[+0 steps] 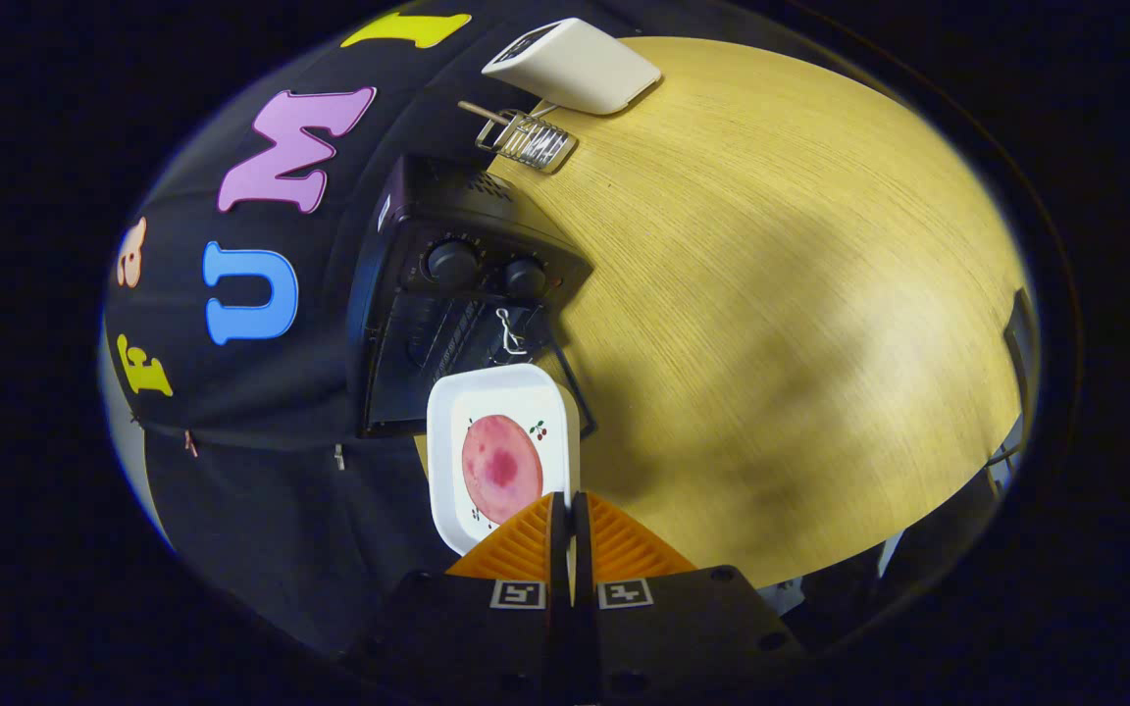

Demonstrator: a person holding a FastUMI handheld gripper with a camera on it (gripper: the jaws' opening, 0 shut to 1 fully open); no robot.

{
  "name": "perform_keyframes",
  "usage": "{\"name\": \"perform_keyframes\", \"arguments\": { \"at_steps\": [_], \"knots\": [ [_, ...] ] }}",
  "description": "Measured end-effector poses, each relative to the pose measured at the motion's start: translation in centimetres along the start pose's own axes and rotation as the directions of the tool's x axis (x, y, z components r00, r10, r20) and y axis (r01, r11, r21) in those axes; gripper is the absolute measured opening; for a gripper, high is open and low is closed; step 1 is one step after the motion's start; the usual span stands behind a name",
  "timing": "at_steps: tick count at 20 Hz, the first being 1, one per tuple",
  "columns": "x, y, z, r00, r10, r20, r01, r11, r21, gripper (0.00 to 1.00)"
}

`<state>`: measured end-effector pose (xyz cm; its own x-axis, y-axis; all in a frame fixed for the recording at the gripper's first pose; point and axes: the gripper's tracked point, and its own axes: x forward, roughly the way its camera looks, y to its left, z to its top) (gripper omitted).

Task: Open the toaster oven, put the food inside, and close the toaster oven door.

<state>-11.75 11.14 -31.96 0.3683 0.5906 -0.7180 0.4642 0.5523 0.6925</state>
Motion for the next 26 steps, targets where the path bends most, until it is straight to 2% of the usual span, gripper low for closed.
{"name": "perform_keyframes", "arguments": {
  "at_steps": [5, 11, 16, 20, 24, 26],
  "knots": [
    [3.8, 3.9, -1.5, 0.995, -0.034, 0.093, 0.022, 0.992, 0.124, 0.05],
    [9.1, 7.8, -1.5, 0.977, -0.069, 0.200, 0.010, 0.959, 0.282, 0.05],
    [12.7, 9.2, 0.2, 0.943, -0.150, 0.297, 0.013, 0.908, 0.418, 0.05],
    [15.3, 10.5, 0.9, 0.925, -0.177, 0.336, -0.016, 0.866, 0.499, 0.05],
    [16.2, 10.6, 2.3, 0.890, -0.222, 0.398, -0.058, 0.810, 0.583, 0.05],
    [17.1, 10.8, 2.4, 0.891, -0.226, 0.394, -0.061, 0.800, 0.597, 0.05]
  ]
}}
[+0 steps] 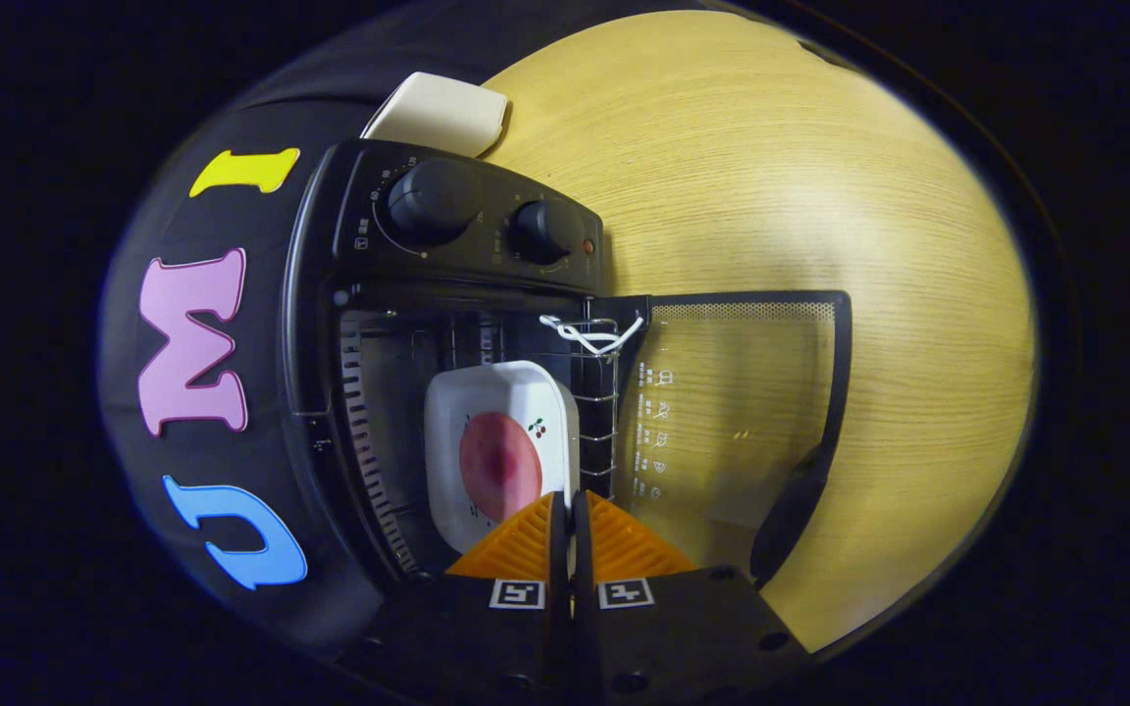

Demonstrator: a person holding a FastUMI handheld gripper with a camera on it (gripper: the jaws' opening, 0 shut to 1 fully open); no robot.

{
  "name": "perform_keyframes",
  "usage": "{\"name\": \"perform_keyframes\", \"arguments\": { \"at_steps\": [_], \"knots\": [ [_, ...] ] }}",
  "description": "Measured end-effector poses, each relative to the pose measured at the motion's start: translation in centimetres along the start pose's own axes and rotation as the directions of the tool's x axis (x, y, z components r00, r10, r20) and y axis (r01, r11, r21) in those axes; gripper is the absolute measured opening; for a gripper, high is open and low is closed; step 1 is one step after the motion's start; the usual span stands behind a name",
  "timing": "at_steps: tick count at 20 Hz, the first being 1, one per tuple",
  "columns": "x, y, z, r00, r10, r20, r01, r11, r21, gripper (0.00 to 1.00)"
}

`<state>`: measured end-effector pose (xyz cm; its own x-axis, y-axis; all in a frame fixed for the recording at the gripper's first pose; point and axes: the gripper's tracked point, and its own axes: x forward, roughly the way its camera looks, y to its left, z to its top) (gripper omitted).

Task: Open the toaster oven, put the food inside, and close the toaster oven door.

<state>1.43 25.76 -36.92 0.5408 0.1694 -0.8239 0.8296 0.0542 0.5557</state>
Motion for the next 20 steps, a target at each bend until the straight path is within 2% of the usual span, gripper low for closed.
{"name": "perform_keyframes", "arguments": {
  "at_steps": [6, 8, 10, 12, 13, 15, 18, 20],
  "knots": [
    [0.0, 1.2, -1.8, 0.998, 0.051, -0.043, -0.050, 0.998, 0.041, 0.10],
    [-0.1, 1.3, -2.3, 0.996, 0.064, -0.067, -0.061, 0.997, 0.045, 0.20],
    [-0.9, 1.4, -2.3, 0.994, 0.081, -0.079, -0.077, 0.996, 0.053, 0.36],
    [-1.9, 1.7, -2.7, 0.989, 0.107, -0.105, -0.104, 0.994, 0.031, 0.47],
    [-2.3, 1.4, -2.9, 0.987, 0.101, -0.122, -0.101, 0.995, 0.008, 0.75],
    [-3.3, 1.0, -2.7, 0.985, 0.101, -0.140, -0.106, 0.994, -0.028, 0.99],
    [-5.6, 0.4, -3.4, 0.972, 0.088, -0.220, -0.118, 0.985, -0.127, 0.99],
    [-7.2, -0.2, -3.7, 0.961, 0.062, -0.270, -0.136, 0.954, -0.268, 0.99]
  ]
}}
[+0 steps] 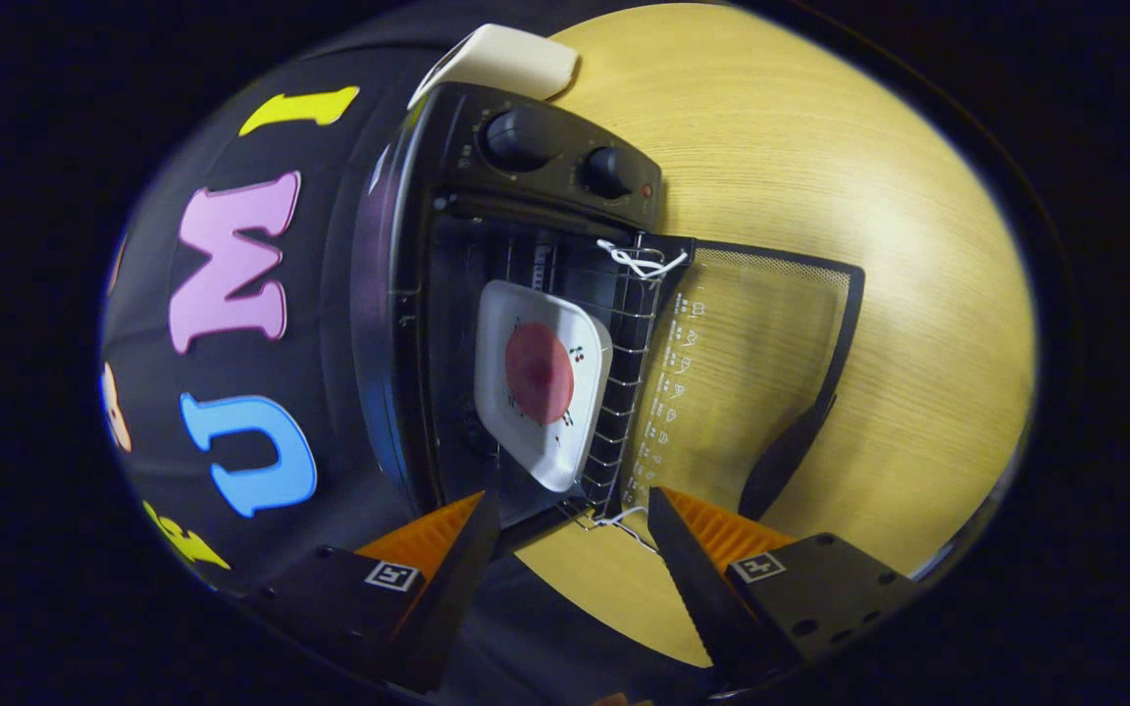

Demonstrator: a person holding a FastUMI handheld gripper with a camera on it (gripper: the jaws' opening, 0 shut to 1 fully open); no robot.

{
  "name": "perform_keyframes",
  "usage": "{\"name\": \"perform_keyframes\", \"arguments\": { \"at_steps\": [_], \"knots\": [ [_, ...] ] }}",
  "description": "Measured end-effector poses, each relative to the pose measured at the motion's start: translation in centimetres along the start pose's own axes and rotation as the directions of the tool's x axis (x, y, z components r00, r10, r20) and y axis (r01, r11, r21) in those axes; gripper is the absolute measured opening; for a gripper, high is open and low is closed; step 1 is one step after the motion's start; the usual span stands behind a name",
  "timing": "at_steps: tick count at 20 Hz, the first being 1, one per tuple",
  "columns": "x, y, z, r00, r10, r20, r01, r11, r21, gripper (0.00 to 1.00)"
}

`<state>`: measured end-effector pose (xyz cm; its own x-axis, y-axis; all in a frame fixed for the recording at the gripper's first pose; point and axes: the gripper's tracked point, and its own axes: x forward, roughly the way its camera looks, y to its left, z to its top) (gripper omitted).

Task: Open the toaster oven, put the food inside, and close the toaster oven door.

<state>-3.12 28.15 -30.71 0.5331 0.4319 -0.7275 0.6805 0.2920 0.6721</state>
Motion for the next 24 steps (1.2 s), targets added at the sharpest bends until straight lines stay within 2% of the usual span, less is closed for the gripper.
{"name": "perform_keyframes", "arguments": {
  "at_steps": [1, 3, 5, 7, 10, 12, 14, 16, 20, 24],
  "knots": [
    [-0.6, 0.0, -0.2, 1.000, 0.006, -0.015, -0.007, 0.997, -0.074, 0.99],
    [-1.9, -0.4, -0.2, 0.999, 0.016, -0.035, -0.025, 0.968, -0.251, 0.99],
    [-3.0, -1.6, 0.4, 1.000, 0.007, -0.013, -0.012, 0.904, -0.428, 0.98],
    [-4.0, -2.9, 1.1, 1.000, -0.007, 0.024, 0.020, 0.804, -0.594, 0.99],
    [-4.7, -6.5, 0.8, 0.996, -0.081, 0.044, 0.084, 0.598, -0.797, 0.99],
    [-4.8, -9.1, 0.3, 0.990, -0.132, 0.054, 0.111, 0.477, -0.872, 0.99],
    [-4.3, -11.4, 0.0, 0.982, -0.175, 0.076, 0.141, 0.393, -0.909, 0.99],
    [-3.5, -12.6, -0.8, 0.973, -0.220, 0.065, 0.142, 0.355, -0.924, 0.99],
    [-1.4, -13.8, -1.4, 0.963, -0.258, 0.075, 0.159, 0.320, -0.934, 0.99],
    [0.5, -14.7, -1.6, 0.946, -0.307, 0.100, 0.204, 0.328, -0.923, 0.99]
  ]
}}
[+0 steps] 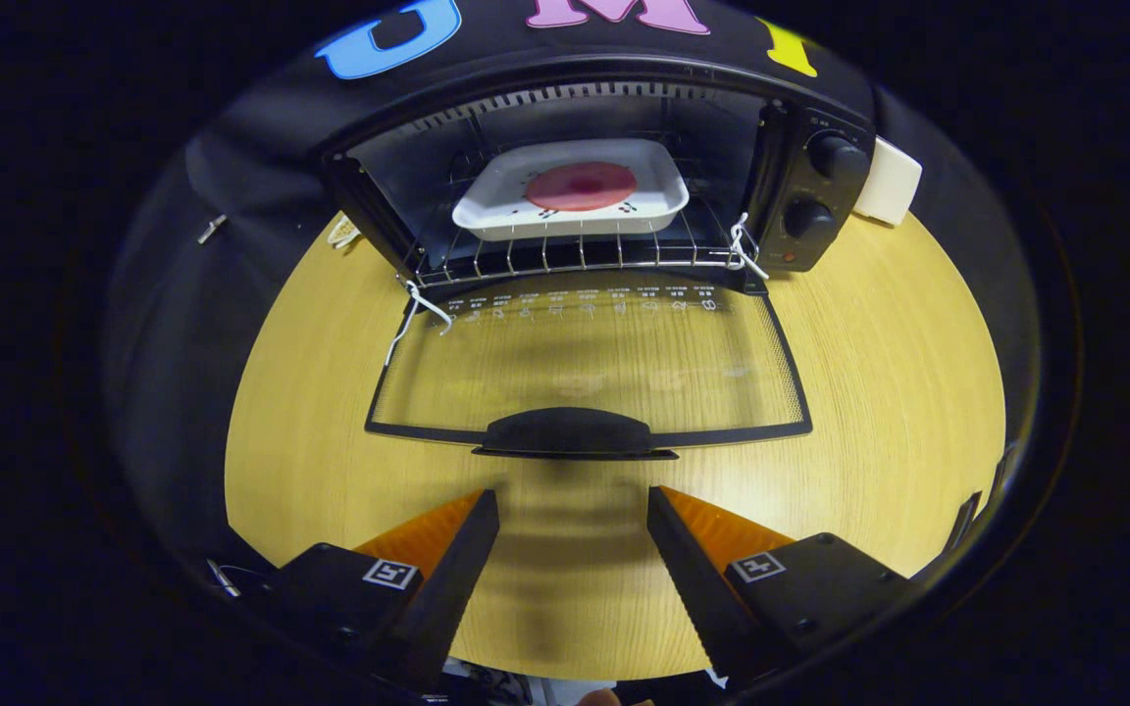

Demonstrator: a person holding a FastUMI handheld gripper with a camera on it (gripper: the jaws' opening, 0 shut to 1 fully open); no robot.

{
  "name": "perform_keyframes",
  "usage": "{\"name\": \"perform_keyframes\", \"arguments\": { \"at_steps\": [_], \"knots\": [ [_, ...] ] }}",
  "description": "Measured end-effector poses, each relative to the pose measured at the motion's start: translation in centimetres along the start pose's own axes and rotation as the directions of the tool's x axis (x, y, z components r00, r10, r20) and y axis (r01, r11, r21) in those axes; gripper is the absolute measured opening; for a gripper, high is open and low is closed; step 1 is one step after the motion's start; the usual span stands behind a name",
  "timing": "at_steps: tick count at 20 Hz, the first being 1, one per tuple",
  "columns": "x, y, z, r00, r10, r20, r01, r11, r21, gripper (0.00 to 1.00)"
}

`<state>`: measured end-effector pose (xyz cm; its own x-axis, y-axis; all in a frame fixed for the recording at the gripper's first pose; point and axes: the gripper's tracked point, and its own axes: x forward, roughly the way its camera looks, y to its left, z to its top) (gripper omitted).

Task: Open the toaster oven, put the food inside, and close the toaster oven door.

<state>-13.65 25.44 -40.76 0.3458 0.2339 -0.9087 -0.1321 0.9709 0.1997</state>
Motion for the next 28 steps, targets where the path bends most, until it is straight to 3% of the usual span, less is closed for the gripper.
{"name": "perform_keyframes", "arguments": {
  "at_steps": [11, 18, 28],
  "knots": [
    [2.8, -0.8, 0.8, 0.991, -0.134, -0.017, 0.134, 0.991, -0.014, 0.98],
    [1.3, -0.6, 1.0, 0.995, -0.097, 0.010, 0.097, 0.995, -0.012, 0.99],
    [-2.7, -0.1, 2.8, 0.989, -0.053, 0.138, 0.055, 0.998, -0.009, 0.99]
  ]
}}
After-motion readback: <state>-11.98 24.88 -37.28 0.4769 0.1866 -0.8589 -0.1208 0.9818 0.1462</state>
